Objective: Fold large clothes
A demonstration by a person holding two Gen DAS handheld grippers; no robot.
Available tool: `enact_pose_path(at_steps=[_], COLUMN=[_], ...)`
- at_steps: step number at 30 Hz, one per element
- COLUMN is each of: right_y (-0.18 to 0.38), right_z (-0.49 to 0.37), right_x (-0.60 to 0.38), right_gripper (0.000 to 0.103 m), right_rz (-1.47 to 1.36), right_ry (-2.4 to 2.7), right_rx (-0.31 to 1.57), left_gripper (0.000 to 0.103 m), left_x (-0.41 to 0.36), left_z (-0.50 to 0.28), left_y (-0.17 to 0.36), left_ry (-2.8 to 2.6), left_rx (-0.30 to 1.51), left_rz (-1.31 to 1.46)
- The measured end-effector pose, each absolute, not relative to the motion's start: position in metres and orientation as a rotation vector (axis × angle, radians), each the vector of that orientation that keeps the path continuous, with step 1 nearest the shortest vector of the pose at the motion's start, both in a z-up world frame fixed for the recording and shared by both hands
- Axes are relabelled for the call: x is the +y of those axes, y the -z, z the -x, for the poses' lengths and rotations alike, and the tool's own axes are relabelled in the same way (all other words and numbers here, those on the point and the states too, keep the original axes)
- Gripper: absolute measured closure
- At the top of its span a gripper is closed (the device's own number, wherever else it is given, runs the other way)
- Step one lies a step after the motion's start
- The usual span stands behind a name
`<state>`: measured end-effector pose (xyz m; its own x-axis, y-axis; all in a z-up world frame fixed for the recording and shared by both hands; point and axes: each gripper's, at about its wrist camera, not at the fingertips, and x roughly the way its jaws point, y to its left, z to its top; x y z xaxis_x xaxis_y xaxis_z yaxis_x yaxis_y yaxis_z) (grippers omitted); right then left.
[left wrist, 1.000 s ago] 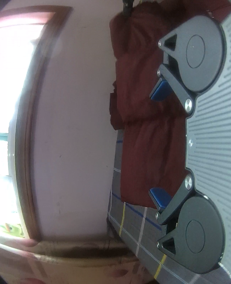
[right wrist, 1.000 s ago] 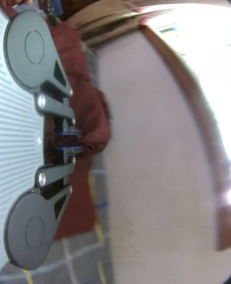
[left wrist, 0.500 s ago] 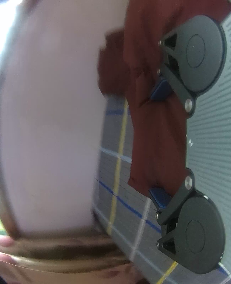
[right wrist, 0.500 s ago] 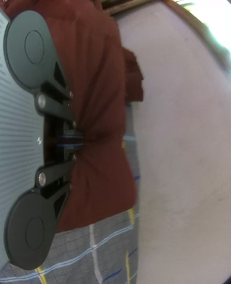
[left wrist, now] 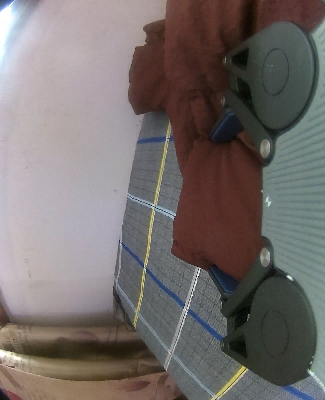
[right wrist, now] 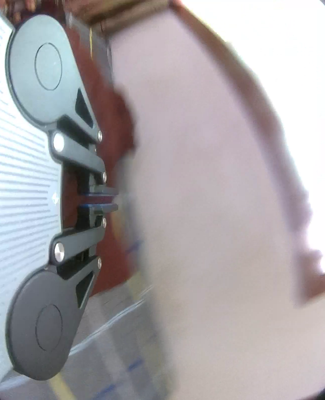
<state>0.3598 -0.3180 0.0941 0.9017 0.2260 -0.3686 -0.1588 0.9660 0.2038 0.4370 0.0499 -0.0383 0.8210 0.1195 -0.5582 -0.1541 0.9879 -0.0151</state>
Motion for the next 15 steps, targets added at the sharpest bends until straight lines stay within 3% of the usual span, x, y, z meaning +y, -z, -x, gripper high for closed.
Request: enact_pose_path(at_steps=[3,6,11,15], right_y=[-0.105,-0.081,-0.027,0.002], right_z=[-0.385,-0.429,-0.459,-0.449], right_x=[-0.265,-0.232,-0.237,-0.249], right_gripper=[0.096,0.096,0.100,0.101], right_rz=[0.000,0.126,0.188,0.209], right_ry=[-0.270,-0.263,-0.159,-0.119], right_rx=[0.452,0.551,0.679,0.667], left_gripper=[0.000,0.000,0.000,0.000], left_x=[0.047,0.045,0.041,0.035], left_z=[-0.436,-0.439,-0.444,-0.453], left_y=[0.037,0.037,0.039,0.039], left_ry=[-0.154,-0.163,-0.176,-0.145], left_rx=[0.585,0.589,0.593,0.590], left_rz=[0.043,0.026,-0.013,-0.073])
